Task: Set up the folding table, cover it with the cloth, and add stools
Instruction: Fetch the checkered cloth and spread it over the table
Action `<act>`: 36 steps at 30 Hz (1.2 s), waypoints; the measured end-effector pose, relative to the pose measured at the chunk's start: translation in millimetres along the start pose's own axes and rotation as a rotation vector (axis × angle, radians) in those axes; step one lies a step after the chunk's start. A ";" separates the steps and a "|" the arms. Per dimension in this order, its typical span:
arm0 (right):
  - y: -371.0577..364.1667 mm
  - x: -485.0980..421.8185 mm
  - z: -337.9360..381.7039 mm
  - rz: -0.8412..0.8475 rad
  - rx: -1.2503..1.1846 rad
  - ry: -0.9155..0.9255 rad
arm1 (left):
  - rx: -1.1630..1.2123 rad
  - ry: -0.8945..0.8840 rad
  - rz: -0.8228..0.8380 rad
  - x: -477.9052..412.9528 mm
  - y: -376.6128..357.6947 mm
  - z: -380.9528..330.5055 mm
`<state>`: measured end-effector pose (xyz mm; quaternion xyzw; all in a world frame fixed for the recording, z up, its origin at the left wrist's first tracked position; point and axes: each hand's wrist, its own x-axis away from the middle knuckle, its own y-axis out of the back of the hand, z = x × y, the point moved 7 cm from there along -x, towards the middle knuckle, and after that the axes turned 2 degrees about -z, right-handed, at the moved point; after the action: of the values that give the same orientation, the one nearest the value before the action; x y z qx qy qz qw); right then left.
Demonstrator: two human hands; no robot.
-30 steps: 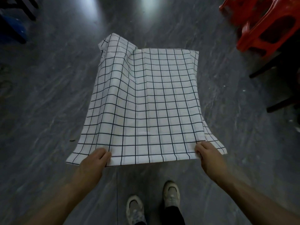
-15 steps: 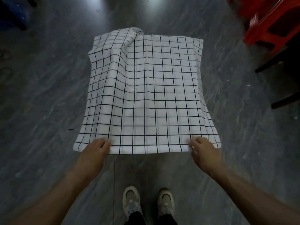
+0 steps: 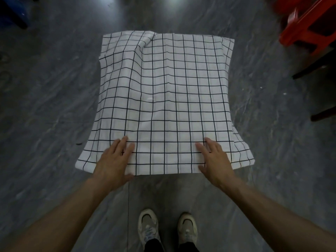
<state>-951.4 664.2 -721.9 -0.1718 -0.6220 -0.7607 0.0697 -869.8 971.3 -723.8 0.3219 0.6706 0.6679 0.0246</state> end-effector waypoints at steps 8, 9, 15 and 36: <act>4.2 -1.8 -4.1 -0.160 -0.026 -0.015 | -0.070 -0.062 -0.091 3.6 -3.9 0.9; 2.4 0.1 -6.9 -0.149 -0.031 -0.023 | -0.080 -0.084 -0.124 5.7 -3.1 0.6; -10.3 22.3 -14.9 -0.203 0.043 0.061 | -0.109 -0.237 -0.342 21.1 -5.0 -3.7; -24.1 71.0 -13.9 -0.078 -0.093 0.042 | 0.080 -0.225 -0.266 76.3 -16.1 -25.7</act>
<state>-1027.7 663.6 -721.8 -0.1345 -0.5906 -0.7944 0.0448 -948.5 985.8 -705.5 0.3037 0.7263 0.5913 0.1751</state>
